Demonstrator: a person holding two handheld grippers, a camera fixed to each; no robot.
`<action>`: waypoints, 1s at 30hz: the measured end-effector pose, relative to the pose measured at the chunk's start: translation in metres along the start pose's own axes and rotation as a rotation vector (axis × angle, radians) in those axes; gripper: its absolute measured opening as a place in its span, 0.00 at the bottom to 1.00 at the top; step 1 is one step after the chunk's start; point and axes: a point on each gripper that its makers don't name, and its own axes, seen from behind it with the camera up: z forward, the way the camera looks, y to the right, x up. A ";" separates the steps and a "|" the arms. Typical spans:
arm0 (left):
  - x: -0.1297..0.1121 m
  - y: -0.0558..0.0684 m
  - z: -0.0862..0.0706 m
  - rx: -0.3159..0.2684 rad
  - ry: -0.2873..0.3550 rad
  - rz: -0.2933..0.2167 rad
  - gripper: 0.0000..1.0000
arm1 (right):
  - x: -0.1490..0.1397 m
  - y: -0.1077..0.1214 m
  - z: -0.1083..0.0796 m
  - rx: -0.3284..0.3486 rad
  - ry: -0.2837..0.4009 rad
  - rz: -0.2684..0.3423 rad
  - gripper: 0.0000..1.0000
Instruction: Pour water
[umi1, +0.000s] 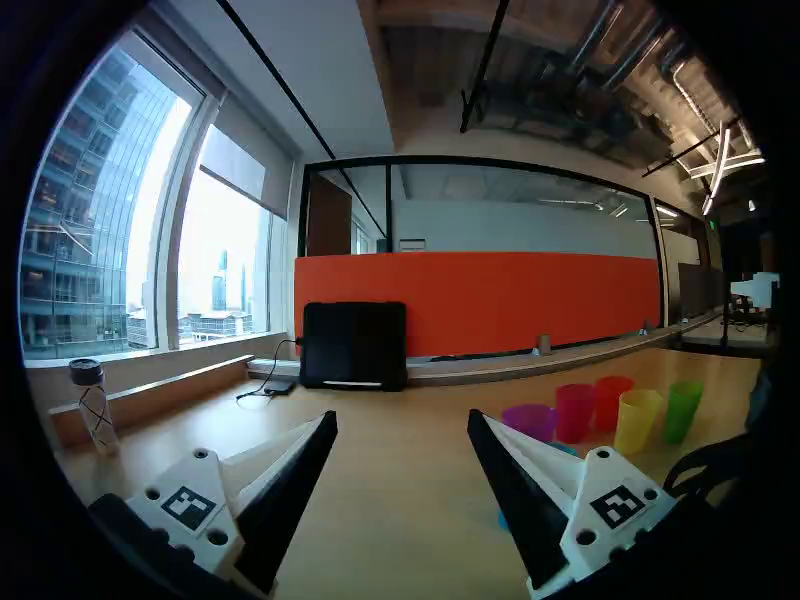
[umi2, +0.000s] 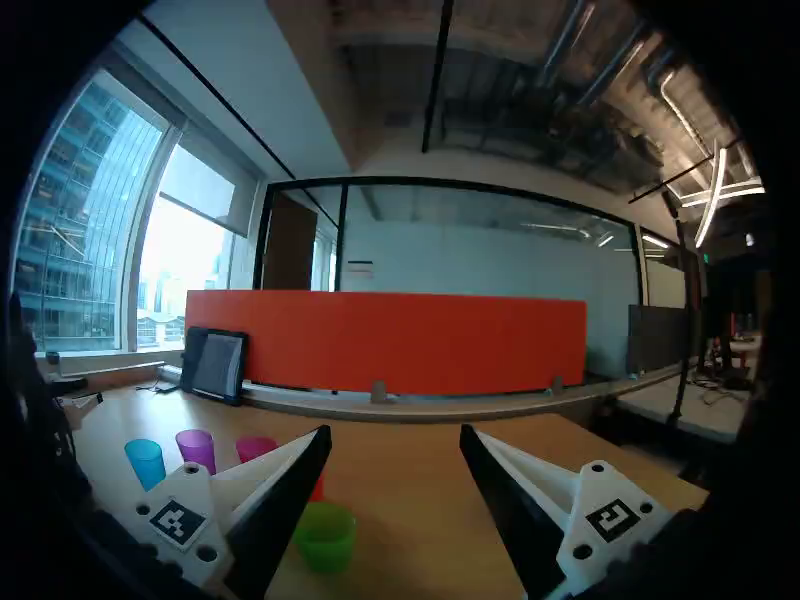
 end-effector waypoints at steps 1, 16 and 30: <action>-0.001 0.000 0.000 0.000 -0.001 -0.002 0.97 | 0.000 0.000 0.000 0.000 0.000 0.000 1.00; -0.008 0.002 0.003 -0.014 -0.026 -0.015 0.97 | 0.003 -0.005 -0.002 0.010 0.003 -0.003 0.99; -0.016 0.004 0.006 -0.025 -0.057 -0.012 0.97 | 0.001 -0.002 -0.002 0.011 0.007 -0.002 0.99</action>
